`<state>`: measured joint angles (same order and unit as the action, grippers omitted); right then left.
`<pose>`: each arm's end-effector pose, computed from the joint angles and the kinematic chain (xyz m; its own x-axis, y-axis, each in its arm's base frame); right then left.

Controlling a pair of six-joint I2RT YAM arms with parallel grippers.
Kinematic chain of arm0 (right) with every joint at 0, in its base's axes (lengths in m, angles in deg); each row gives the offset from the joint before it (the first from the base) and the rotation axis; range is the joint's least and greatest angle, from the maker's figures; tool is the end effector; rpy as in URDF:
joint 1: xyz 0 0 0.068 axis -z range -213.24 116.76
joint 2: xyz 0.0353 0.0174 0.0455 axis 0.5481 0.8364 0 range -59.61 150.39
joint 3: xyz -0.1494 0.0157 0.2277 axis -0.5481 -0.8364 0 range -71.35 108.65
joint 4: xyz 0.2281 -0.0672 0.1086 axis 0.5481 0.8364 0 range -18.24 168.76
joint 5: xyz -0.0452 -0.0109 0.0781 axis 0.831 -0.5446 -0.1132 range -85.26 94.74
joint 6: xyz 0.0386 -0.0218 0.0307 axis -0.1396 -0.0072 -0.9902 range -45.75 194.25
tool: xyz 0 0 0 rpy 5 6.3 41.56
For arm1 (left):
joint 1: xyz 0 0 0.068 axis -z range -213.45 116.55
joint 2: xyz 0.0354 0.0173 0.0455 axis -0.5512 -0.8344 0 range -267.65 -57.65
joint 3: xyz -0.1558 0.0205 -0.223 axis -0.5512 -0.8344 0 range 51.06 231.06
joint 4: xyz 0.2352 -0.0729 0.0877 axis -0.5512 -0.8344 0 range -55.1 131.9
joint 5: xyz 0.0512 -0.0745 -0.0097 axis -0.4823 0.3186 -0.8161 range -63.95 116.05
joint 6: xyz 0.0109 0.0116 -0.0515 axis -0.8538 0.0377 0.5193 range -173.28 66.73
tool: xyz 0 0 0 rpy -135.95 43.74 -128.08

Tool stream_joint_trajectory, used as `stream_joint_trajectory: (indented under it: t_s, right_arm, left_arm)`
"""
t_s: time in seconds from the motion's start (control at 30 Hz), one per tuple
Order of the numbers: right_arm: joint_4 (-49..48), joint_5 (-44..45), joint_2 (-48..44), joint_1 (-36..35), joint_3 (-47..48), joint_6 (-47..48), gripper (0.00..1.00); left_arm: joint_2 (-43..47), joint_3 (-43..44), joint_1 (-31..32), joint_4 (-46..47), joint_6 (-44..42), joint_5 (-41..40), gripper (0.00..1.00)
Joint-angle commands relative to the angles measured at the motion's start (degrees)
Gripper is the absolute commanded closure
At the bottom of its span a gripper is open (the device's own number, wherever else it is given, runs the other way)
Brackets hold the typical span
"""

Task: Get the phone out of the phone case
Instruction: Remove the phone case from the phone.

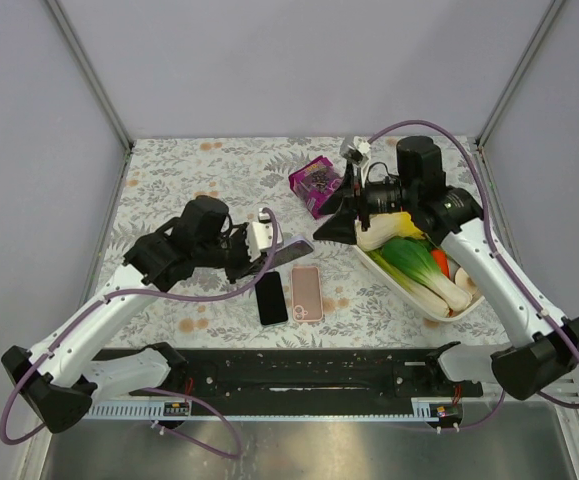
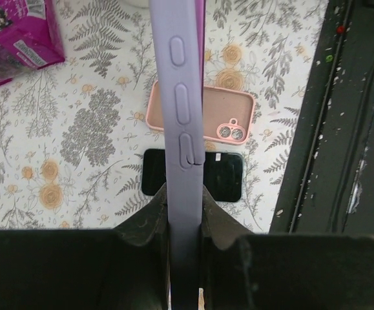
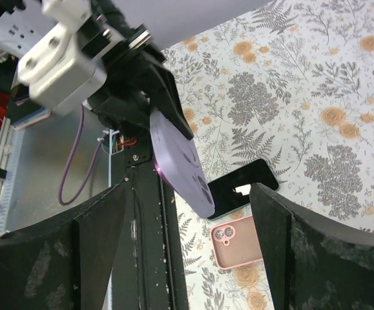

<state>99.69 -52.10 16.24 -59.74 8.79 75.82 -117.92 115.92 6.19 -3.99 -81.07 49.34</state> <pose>0.2380 0.1521 0.4101 -0.3333 -0.1830 -0.9249 -0.9399 0.1424 0.3105 0.1518 -0.1439 0.3518 -0.0698 0.6139 -0.7863 0.9577 0.2618 0.1194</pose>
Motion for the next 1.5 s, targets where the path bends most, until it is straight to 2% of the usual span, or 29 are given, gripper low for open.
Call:
stream_joint_trajectory:
  t_s: [0.0, 0.37, 0.47, 0.53, 0.67, 0.83, 0.9, 0.97, 1.1, 1.13, 1.17, 1.23, 1.3, 1.37, 1.47]
  right_arm:
    - [1.7, -3.8, -3.6, -0.1, -2.4, 9.7, 0.14]
    - [-1.8, -1.6, -2.5, -6.2, -5.5, 13.0, 0.13]
    - [-2.3, -1.6, -1.9, -7.9, -5.2, 13.6, 0.17]
    - [-1.9, -1.5, -1.4, -8.8, -4.6, 13.6, 0.24]
    - [-0.8, -1.7, -0.7, -9.4, -4.2, 14.8, 0.50]
    - [-0.7, -0.8, -0.5, -9.9, -5.3, 15.5, 0.63]
    - [-0.4, -0.7, -0.3, -10.0, -5.4, 15.6, 0.78]
    - [-0.2, -0.8, -0.4, -9.9, -5.4, 15.6, 0.98]
    - [-3.3, 1.2, -1.1, -9.9, -6.1, 12.1, 1.00]
    - [-4.4, 1.9, -1.3, -10.0, -6.5, 10.8, 1.00]
    - [-5.4, 2.4, -1.5, -9.9, -6.5, 9.6, 1.00]
    - [-6.6, 3.1, -1.6, -9.7, -6.1, 7.1, 1.00]
    - [-8.1, 3.4, -1.8, -9.3, -5.5, 3.8, 1.00]
    - [-9.4, 3.4, -1.7, -8.7, -4.8, 0.6, 1.00]
    - [-10.4, 3.4, -1.5, -7.8, -3.4, -3.7, 1.00]
  left_arm:
    - [1.4, 4.4, -1.1, 4.4, 1.7, 9.3, 1.00]
    - [-2.0, 7.3, -2.4, 6.2, 7.6, 21.1, 1.00]
    - [-3.2, 7.8, -2.4, 6.2, 8.0, 22.1, 1.00]
    - [-3.8, 8.3, -2.4, 6.1, 7.9, 22.4, 1.00]
    - [-4.2, 9.1, -2.5, 5.7, 7.8, 23.2, 1.00]
    - [-5.2, 10.8, -2.6, 4.9, 8.0, 25.4, 1.00]
    - [-5.9, 11.8, -2.6, 3.4, 7.2, 25.5, 1.00]
    - [-6.3, 12.2, -2.6, 2.5, 6.6, 25.5, 1.00]
    - [-6.2, 12.1, -2.8, 2.7, 7.0, 25.8, 0.99]
    - [-6.2, 12.2, -3.2, 2.7, 7.1, 26.1, 0.89]
    - [-6.1, 12.2, -3.4, 3.0, 7.6, 26.5, 0.73]
    - [-5.1, 11.8, -4.5, 4.1, 8.7, 27.2, 0.34]
    - [-3.6, 10.4, -6.9, 6.7, 11.1, 29.0, 0.12]
    - [-2.1, 9.4, -10.0, 9.3, 13.5, 31.7, 0.02]
    - [-1.3, 8.6, -16.0, 12.6, 17.9, 36.7, 0.01]
